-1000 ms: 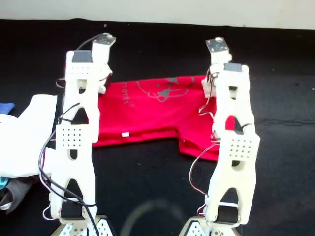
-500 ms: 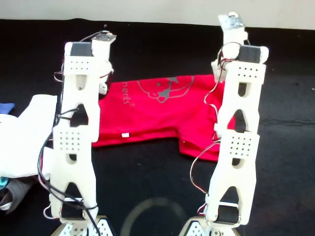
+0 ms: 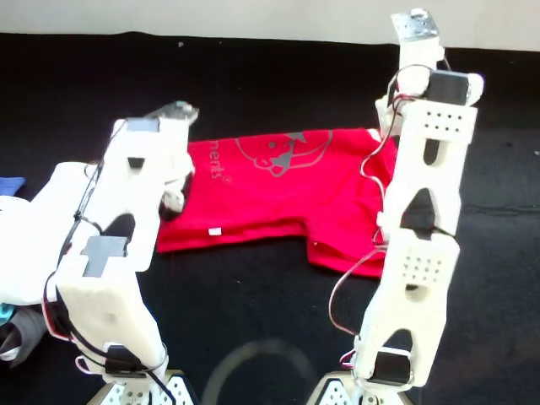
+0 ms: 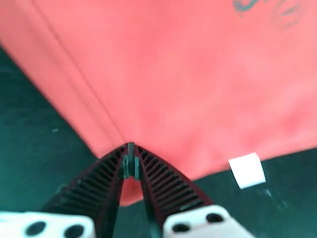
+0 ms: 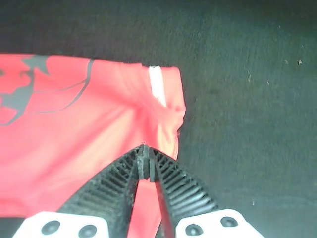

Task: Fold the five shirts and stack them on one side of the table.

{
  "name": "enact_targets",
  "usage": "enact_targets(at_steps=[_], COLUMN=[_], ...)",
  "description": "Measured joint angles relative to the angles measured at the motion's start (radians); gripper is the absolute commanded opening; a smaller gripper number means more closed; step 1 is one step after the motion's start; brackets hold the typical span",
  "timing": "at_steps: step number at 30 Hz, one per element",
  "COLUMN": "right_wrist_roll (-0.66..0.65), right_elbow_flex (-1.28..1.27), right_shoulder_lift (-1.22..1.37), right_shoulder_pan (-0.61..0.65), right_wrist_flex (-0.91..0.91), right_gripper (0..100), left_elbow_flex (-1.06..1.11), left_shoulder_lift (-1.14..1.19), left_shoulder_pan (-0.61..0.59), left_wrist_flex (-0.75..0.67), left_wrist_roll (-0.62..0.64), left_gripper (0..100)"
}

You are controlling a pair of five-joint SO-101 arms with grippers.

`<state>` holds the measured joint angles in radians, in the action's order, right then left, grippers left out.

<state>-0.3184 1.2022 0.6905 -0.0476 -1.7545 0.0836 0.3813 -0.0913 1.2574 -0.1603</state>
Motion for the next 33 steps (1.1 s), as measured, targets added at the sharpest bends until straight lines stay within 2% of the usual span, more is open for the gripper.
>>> enact_targets(at_steps=[8, 12, 22, 27, 33], right_wrist_roll=[0.0, 0.0, 0.002, 0.002, 0.002], right_elbow_flex=[-0.539, -0.807, -1.484, -1.706, -1.843], right_shoulder_lift=[-0.502, -0.635, -0.746, -0.746, -0.753], right_shoulder_pan=[0.009, 0.018, 0.066, 0.081, 0.081], right_wrist_flex=[0.0, 0.037, 0.488, 0.687, 0.741], right_gripper=[0.7, 0.7, 0.7, 0.7, 0.7], left_elbow_flex=[0.127, 0.135, 0.195, 0.347, 0.413], left_shoulder_lift=[-0.046, -0.063, -0.224, -0.236, -0.267], left_shoulder_pan=[0.003, 0.003, 0.003, 0.003, 0.003], left_wrist_flex=[-0.044, -0.035, 0.032, -0.06, -0.1], left_wrist_roll=[0.0, 0.0, 0.0, 0.0, 0.0], left_gripper=[1, 1, 1, 1, 1])
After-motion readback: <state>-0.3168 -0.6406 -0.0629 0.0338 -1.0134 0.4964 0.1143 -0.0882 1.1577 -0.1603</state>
